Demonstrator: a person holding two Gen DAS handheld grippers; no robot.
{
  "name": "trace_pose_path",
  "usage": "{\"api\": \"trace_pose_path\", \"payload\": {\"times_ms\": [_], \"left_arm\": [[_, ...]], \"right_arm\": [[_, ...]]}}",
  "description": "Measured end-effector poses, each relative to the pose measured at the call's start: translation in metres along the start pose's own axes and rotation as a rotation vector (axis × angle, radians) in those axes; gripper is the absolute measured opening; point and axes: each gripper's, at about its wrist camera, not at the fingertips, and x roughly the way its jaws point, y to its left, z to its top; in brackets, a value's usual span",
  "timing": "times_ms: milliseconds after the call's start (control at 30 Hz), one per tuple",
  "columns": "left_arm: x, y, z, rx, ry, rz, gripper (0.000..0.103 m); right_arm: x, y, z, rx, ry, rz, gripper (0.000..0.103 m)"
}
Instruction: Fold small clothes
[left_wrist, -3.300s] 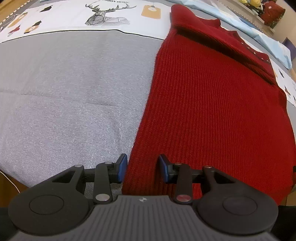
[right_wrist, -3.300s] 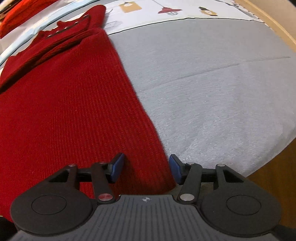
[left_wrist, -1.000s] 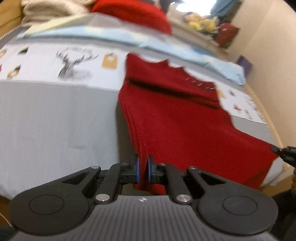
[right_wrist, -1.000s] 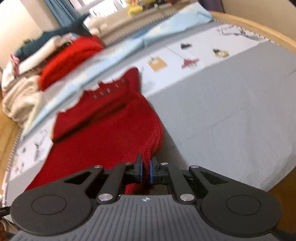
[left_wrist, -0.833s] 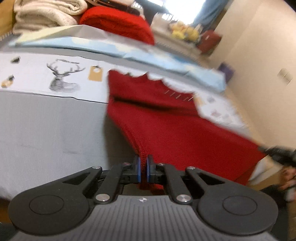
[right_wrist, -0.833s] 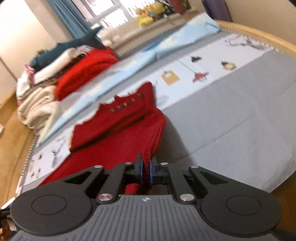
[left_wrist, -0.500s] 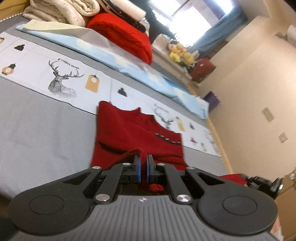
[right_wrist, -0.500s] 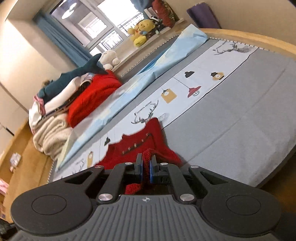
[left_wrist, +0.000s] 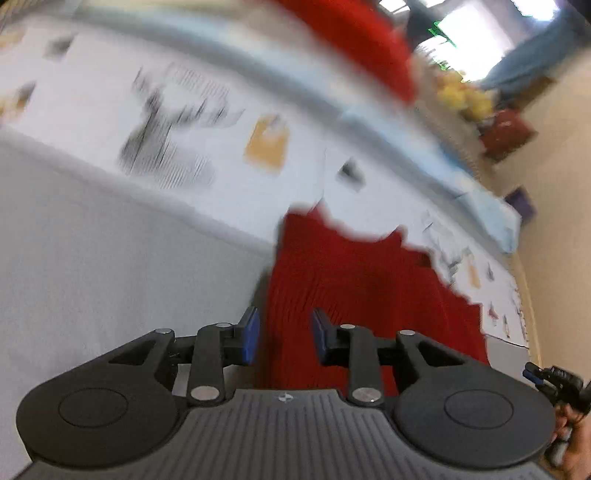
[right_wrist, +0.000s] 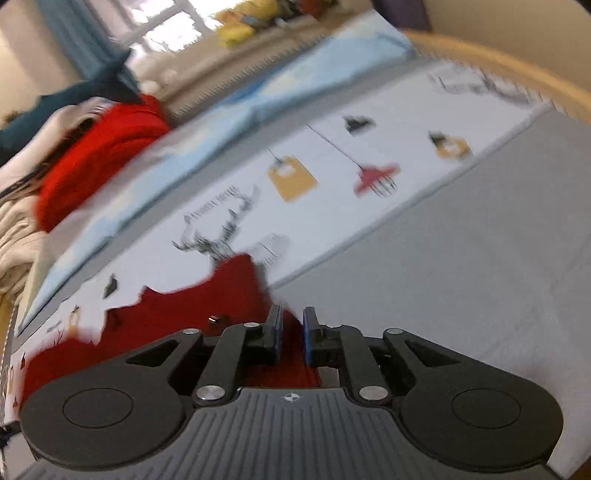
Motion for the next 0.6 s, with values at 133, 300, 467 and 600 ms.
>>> {"api": "trace_pose_path", "payload": {"times_ms": [133, 300, 467, 600], "left_arm": [[0.016, -0.01, -0.004, 0.112, 0.044, 0.003, 0.064], [0.046, -0.01, -0.006, 0.1, 0.122, 0.021, 0.064], [0.06, -0.02, -0.009, 0.127, 0.123, 0.053, 0.06], [0.058, -0.027, -0.008, 0.165, 0.083, 0.095, 0.012]], "right_arm": [[0.01, -0.012, -0.004, -0.005, 0.005, 0.016, 0.037], [0.051, -0.023, -0.022, 0.011, 0.219, 0.033, 0.044], [0.067, -0.004, -0.035, -0.115, 0.267, 0.012, 0.047], [0.068, 0.003, -0.036, -0.128, 0.258, 0.02, 0.037]]}}
